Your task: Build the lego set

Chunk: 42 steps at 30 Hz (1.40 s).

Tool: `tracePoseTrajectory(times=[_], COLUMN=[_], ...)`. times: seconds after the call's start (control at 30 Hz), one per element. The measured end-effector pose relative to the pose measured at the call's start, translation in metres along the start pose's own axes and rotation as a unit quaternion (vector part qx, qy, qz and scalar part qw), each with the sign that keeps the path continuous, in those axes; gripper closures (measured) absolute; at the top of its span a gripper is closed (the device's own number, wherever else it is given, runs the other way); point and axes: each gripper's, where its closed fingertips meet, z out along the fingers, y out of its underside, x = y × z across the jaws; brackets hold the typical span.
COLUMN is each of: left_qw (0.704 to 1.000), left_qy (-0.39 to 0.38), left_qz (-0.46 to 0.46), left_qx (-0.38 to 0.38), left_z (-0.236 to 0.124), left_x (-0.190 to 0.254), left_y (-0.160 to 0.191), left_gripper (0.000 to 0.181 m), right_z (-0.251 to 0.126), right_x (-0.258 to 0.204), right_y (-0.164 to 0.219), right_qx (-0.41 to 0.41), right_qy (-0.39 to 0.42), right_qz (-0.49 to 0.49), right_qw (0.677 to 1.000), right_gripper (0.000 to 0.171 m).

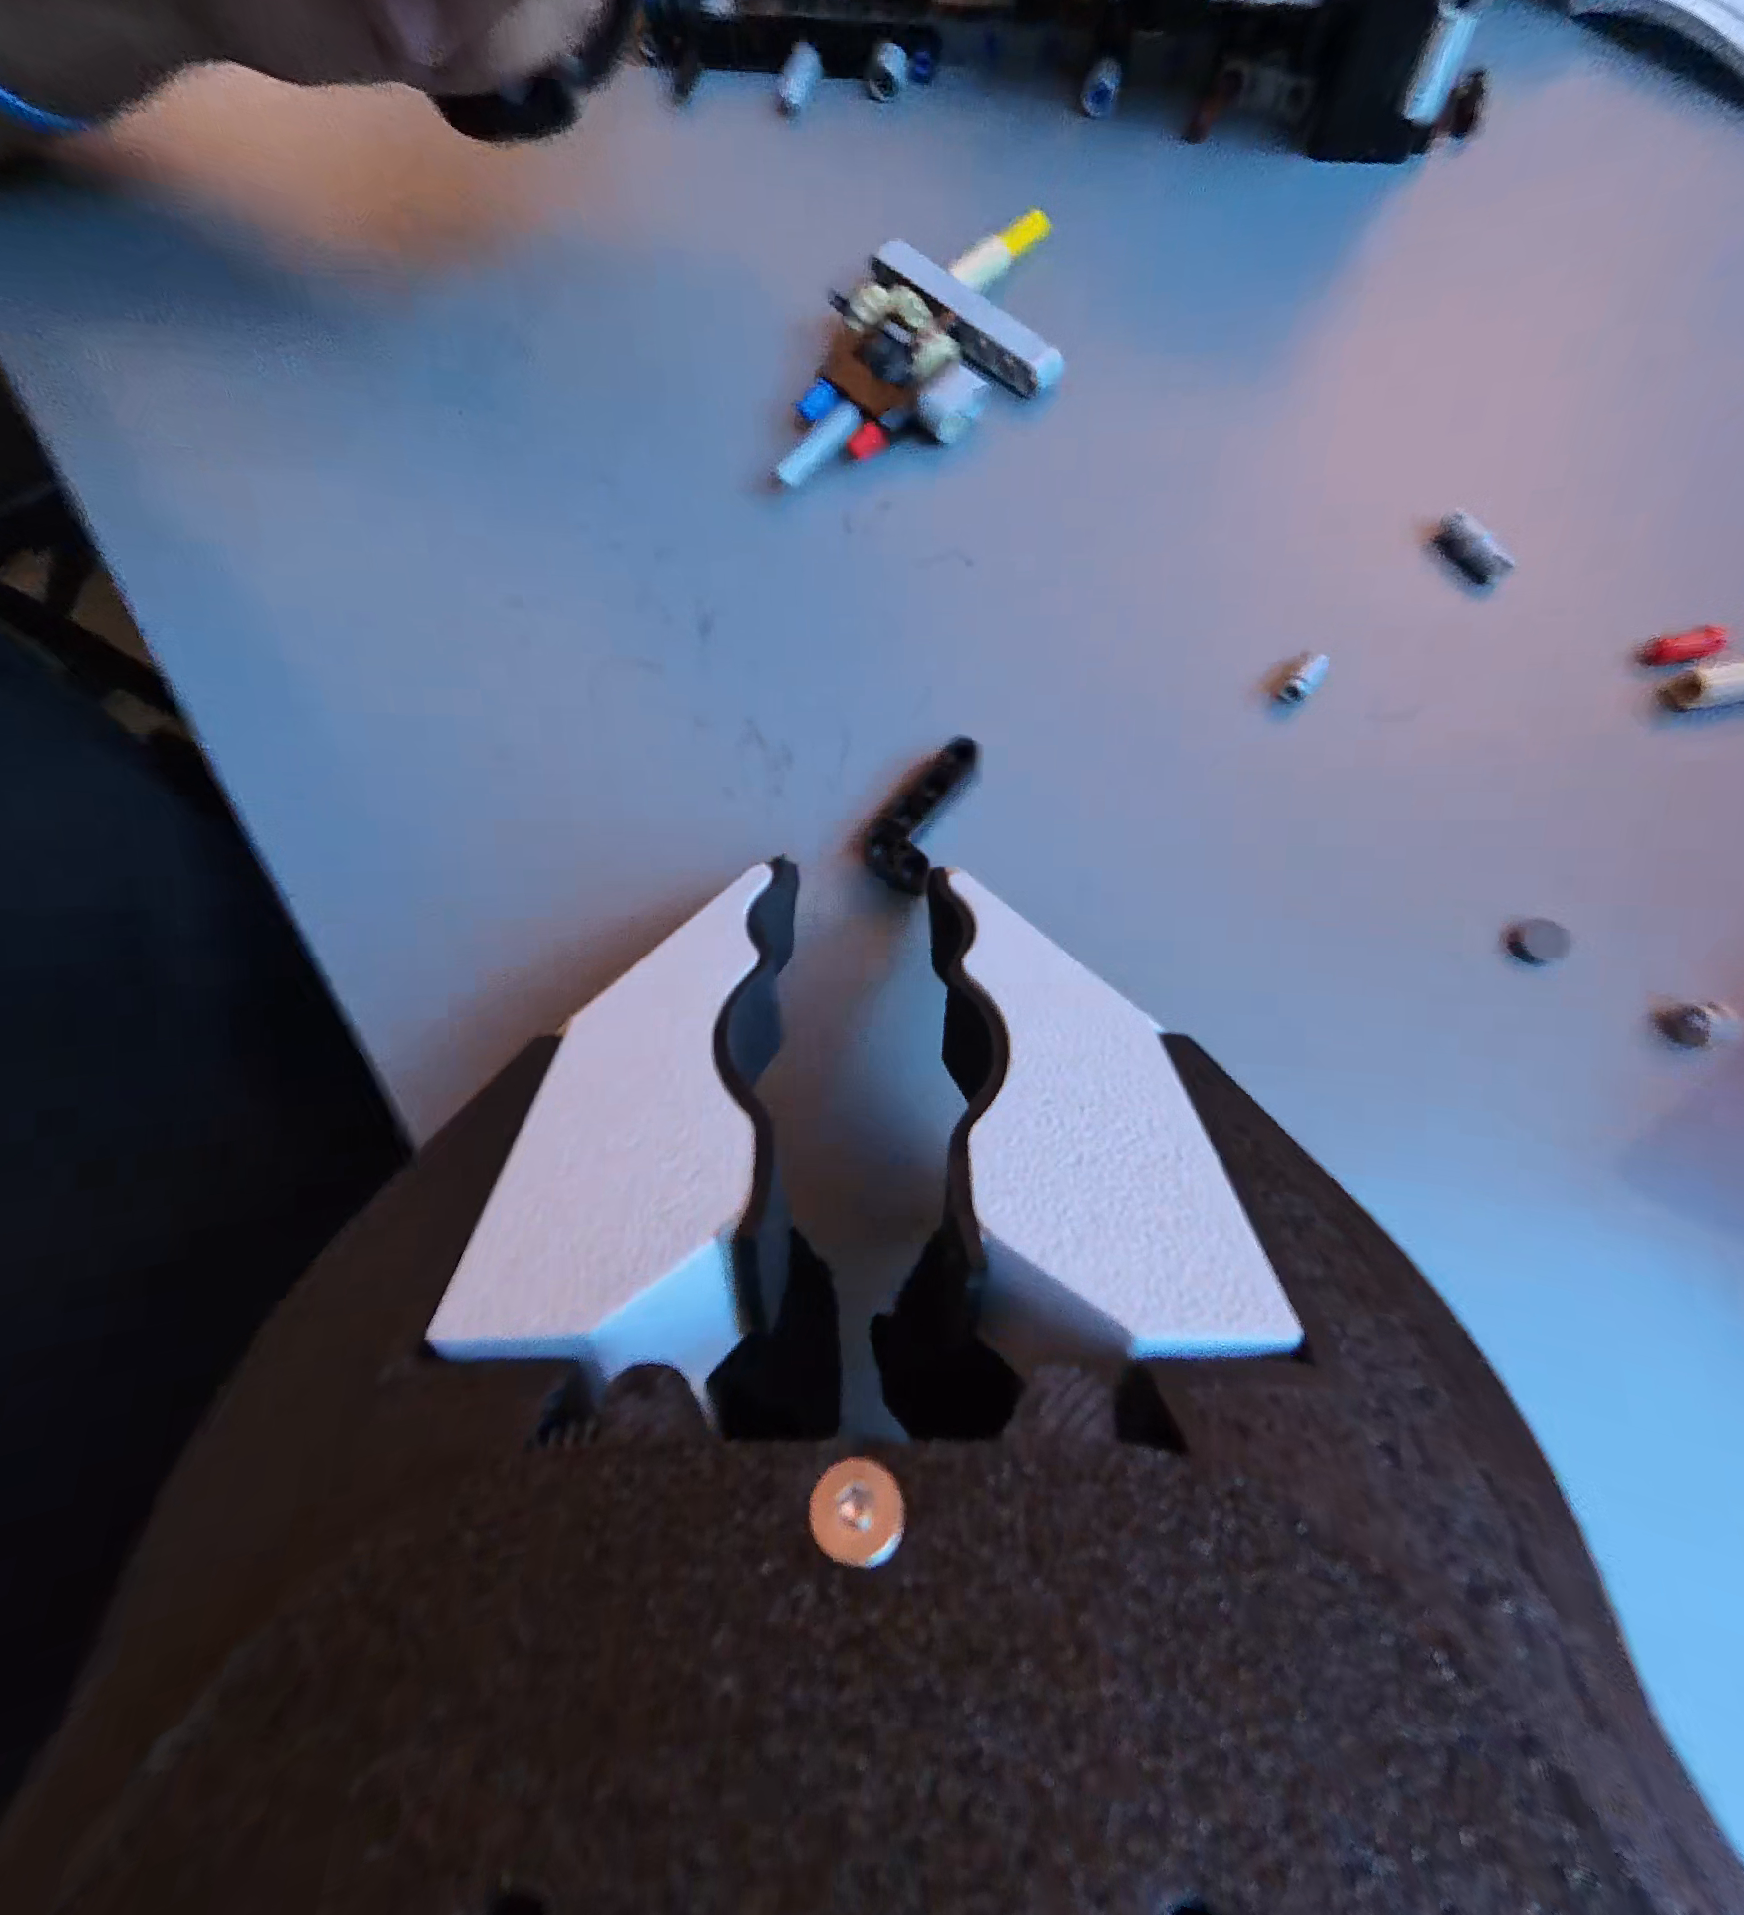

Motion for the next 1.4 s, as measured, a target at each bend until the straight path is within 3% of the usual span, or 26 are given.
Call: tracePoseTrajectory(times=[0.23,0.4,0.7,0.77,0.83,0.9,0.97,1.1,1.4], left_qw=[1.000,1.000,0.992,0.987,0.980,0.975,0.973,0.969,0.971], left_qy=[-0.007,-0.015,0.020,0.039,0.058,0.071,0.076,0.075,0.070], left_qz=[-0.004,-0.012,-0.082,-0.103,-0.120,-0.127,-0.126,-0.137,-0.134], left_qx=[0.009,0.016,0.089,0.120,0.148,0.169,0.176,0.189,0.184], left_z=[-0.009,-0.015,-0.031,-0.034,-0.037,-0.037,-0.034,-0.029,-0.024], left_x=[-0.003,-0.005,-0.006,-0.004,-0.001,0.001,0.004,0.004,0.007], left_y=[0.000,0.001,-0.018,-0.025,-0.032,-0.037,-0.038,-0.040,-0.040], left_gripper=[0.176,0.177,0.177,0.177,0.177,0.177,0.177,0.177,0.177], right_z=[-0.003,0.007,0.015,0.007,-0.017,-0.050,-0.065,-0.045,-0.035], right_x=[0.003,-0.001,0.000,0.000,-0.006,-0.013,-0.019,-0.030,-0.033], right_y=[-0.013,-0.007,-0.009,-0.028,-0.075,-0.131,-0.164,-0.176,-0.171], right_qx=[0.026,-0.001,0.013,0.067,0.196,0.356,0.446,0.456,0.446], right_qy=[0.018,0.040,0.040,0.041,0.008,-0.053,-0.113,-0.154,-0.138], right_qz=[0.002,-0.037,-0.043,-0.022,0.030,0.100,0.147,0.187,0.193], right_qw=[0.999,0.998,0.998,0.997,0.980,0.928,0.876,0.857,0.863], right_gripper=[0.146,0.147,0.164,0.164,0.164,0.165,0.165,0.165,0.164])
